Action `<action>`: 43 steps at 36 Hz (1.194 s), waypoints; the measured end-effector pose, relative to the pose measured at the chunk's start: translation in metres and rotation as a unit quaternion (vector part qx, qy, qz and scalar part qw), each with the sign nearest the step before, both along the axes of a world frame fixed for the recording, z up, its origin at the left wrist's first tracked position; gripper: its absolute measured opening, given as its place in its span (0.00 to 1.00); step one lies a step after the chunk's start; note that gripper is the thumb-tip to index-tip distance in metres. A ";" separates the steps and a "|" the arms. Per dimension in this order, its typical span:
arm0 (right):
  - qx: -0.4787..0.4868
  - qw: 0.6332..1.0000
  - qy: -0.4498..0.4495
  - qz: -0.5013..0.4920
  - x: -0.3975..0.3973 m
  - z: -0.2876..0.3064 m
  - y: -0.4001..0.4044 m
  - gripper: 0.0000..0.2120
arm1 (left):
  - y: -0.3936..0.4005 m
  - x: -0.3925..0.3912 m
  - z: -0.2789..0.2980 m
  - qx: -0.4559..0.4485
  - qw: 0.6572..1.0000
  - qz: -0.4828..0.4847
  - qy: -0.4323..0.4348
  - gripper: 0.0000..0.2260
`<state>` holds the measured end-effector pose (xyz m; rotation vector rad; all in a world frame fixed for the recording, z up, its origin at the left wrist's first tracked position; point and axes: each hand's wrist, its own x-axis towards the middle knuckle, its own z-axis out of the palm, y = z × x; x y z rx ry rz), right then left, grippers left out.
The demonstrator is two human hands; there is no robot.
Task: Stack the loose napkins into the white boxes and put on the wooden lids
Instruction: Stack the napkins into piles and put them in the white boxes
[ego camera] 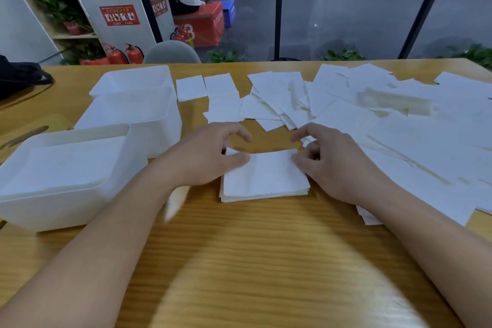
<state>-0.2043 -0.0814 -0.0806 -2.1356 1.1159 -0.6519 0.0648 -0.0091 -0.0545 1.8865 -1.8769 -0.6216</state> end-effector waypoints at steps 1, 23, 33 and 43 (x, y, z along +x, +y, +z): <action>-0.003 1.000 0.008 0.000 0.000 -0.001 0.000 0.09 | 0.000 0.000 -0.001 0.006 1.000 0.000 -0.009 0.11; -0.101 0.991 0.051 0.070 0.013 -0.011 0.009 0.08 | -0.032 0.014 -0.031 -0.090 0.987 0.087 -0.100 0.13; -0.097 0.992 0.044 0.073 0.011 -0.011 0.008 0.08 | -0.018 0.007 -0.024 -0.146 0.968 0.121 -0.163 0.11; -0.101 0.991 0.048 0.073 0.012 -0.010 0.009 0.08 | -0.036 -0.001 -0.037 -0.178 0.973 0.045 -0.138 0.06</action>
